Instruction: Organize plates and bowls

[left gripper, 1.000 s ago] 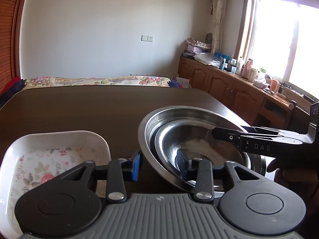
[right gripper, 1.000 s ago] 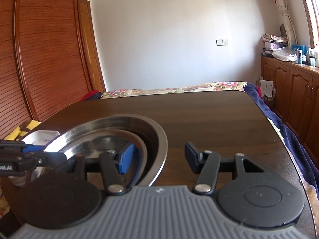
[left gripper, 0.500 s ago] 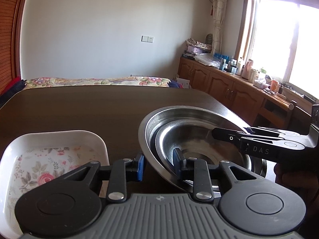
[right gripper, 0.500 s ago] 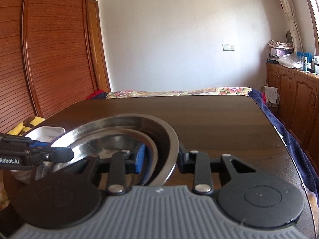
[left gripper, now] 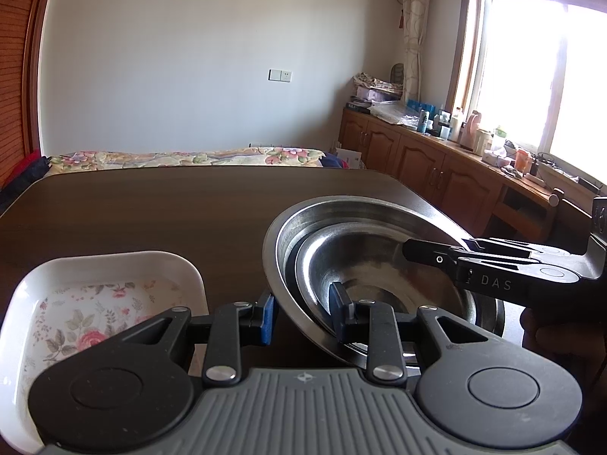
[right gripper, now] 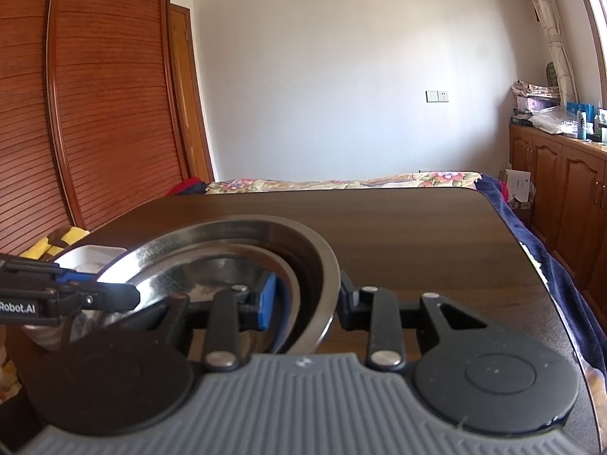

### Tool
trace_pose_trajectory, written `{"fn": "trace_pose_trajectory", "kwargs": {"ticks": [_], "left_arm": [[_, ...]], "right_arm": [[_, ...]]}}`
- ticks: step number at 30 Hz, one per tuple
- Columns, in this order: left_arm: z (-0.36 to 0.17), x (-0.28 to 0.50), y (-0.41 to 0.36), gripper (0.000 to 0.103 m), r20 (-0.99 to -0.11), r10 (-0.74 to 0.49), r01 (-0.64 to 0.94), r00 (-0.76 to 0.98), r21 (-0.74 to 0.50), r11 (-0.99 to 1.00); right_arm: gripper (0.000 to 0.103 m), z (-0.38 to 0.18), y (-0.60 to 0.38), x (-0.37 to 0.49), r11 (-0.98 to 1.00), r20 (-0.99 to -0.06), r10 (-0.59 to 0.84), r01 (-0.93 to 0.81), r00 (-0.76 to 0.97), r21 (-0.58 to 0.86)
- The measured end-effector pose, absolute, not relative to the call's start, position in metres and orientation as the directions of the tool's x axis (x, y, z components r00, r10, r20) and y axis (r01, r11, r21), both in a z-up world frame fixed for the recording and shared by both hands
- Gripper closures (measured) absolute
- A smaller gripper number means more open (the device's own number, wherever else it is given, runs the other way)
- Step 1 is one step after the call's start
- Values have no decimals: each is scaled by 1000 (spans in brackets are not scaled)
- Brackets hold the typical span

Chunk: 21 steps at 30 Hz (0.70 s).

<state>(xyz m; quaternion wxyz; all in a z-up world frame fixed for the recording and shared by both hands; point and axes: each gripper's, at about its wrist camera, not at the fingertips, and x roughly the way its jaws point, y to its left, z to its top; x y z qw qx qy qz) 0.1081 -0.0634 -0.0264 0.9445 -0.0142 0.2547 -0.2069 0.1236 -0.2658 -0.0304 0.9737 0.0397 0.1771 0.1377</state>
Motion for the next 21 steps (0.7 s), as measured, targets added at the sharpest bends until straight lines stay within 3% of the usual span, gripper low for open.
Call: {"fn": "trace_pose_trajectory", "kwargs": {"ticks": [21], "left_arm": [[16,95,-41,72,-397,-411,394,821,-129,910]], "right_arm": [[72,1,-254,117,946,-309,313,-268,898,182]]}}
